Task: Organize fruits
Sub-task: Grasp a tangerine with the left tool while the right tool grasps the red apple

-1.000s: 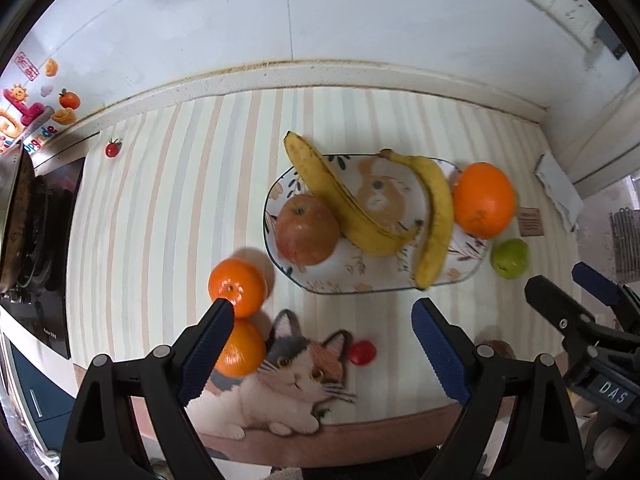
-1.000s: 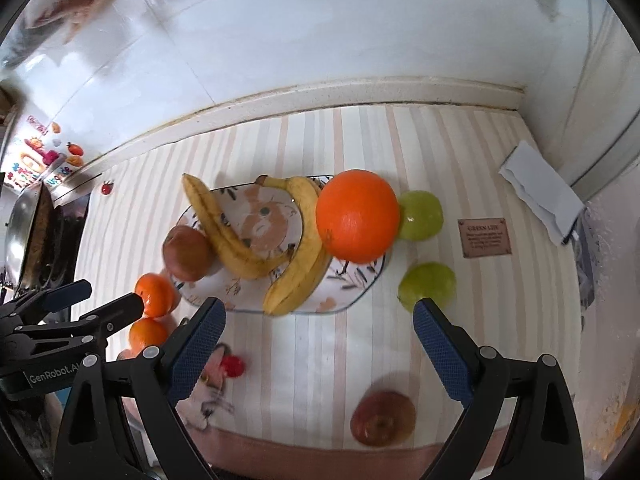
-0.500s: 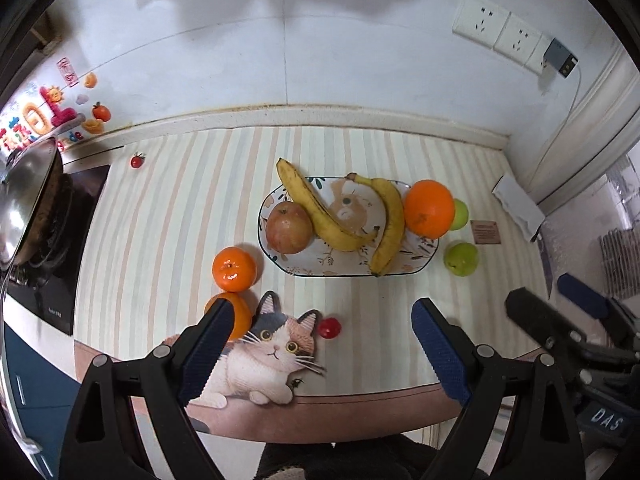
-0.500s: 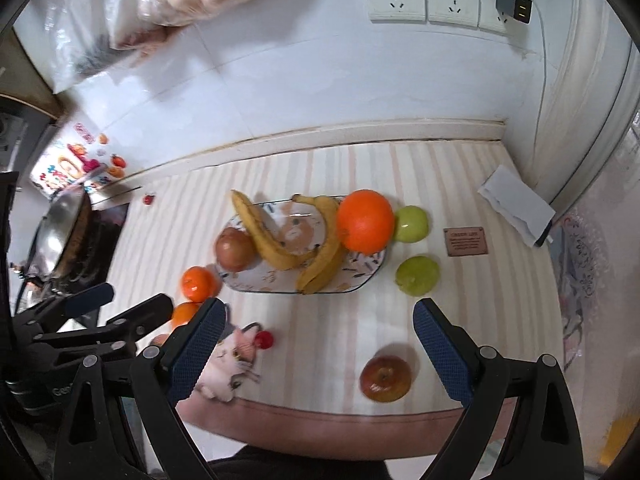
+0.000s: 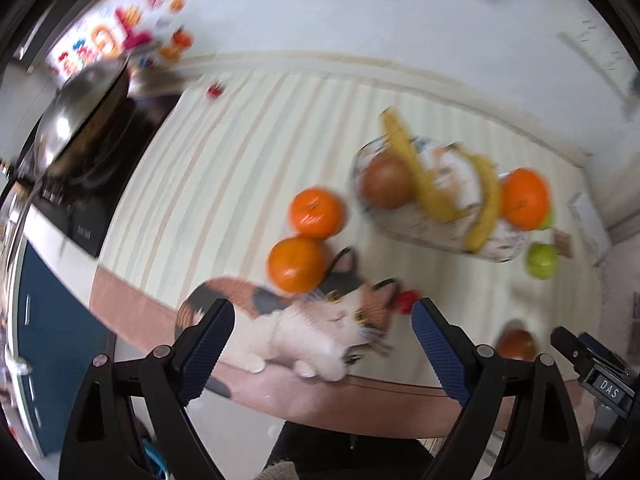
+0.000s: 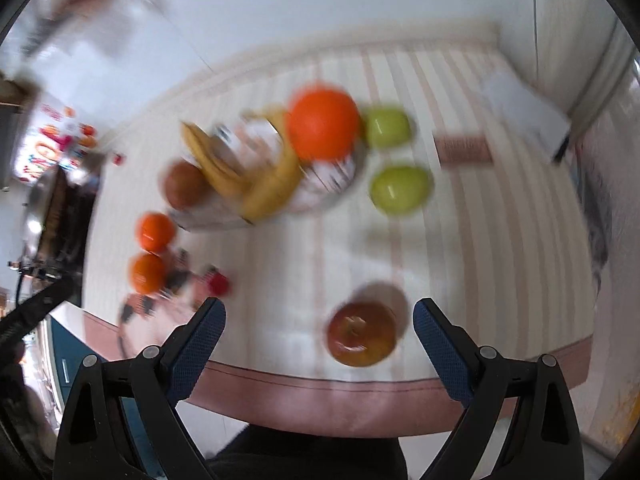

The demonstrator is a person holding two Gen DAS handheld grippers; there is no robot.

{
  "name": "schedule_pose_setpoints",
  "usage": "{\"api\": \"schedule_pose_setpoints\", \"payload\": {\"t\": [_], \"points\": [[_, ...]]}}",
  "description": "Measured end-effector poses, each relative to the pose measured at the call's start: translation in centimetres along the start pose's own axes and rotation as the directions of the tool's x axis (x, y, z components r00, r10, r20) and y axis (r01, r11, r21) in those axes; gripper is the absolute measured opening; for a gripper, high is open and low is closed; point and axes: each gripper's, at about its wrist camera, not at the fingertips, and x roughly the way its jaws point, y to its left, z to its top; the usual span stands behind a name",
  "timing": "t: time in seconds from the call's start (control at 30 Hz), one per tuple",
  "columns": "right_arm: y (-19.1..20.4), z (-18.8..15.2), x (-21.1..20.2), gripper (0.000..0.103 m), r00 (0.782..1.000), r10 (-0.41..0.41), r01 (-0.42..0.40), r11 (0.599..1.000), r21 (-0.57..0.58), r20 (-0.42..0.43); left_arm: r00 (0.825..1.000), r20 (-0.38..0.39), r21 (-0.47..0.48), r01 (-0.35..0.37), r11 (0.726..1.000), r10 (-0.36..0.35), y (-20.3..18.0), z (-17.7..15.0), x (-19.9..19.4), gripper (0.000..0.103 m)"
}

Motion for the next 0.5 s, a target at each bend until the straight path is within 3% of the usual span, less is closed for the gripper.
{"api": "schedule_pose_setpoints", "payload": {"t": [0.27,0.37,0.43,0.5], "points": [[-2.4,-1.4,8.2,0.095,0.989,0.005,0.013,0.993,0.117,-0.15,0.986,-0.163,-0.052,-0.039,0.998,0.03,2.9,-1.0,7.4,0.091],[-2.5,-1.7,9.1,0.086,0.99,-0.026,0.043,0.991,0.124,-0.138,0.983,-0.179,-0.046,-0.037,0.998,0.029,3.5,-0.5,8.8,0.091],[-2.6,-1.7,9.4,0.072,0.99,-0.046,0.061,0.992,0.115,-0.131,0.981,-0.192,-0.035,-0.027,0.999,0.02,3.6,0.2,9.7,0.091],[-2.4,-1.8,9.5,0.071,0.99,-0.054,0.068,0.992,0.107,-0.134,0.979,-0.205,-0.022,0.0,1.0,-0.005,3.5,1.1,10.7,0.091]]}}
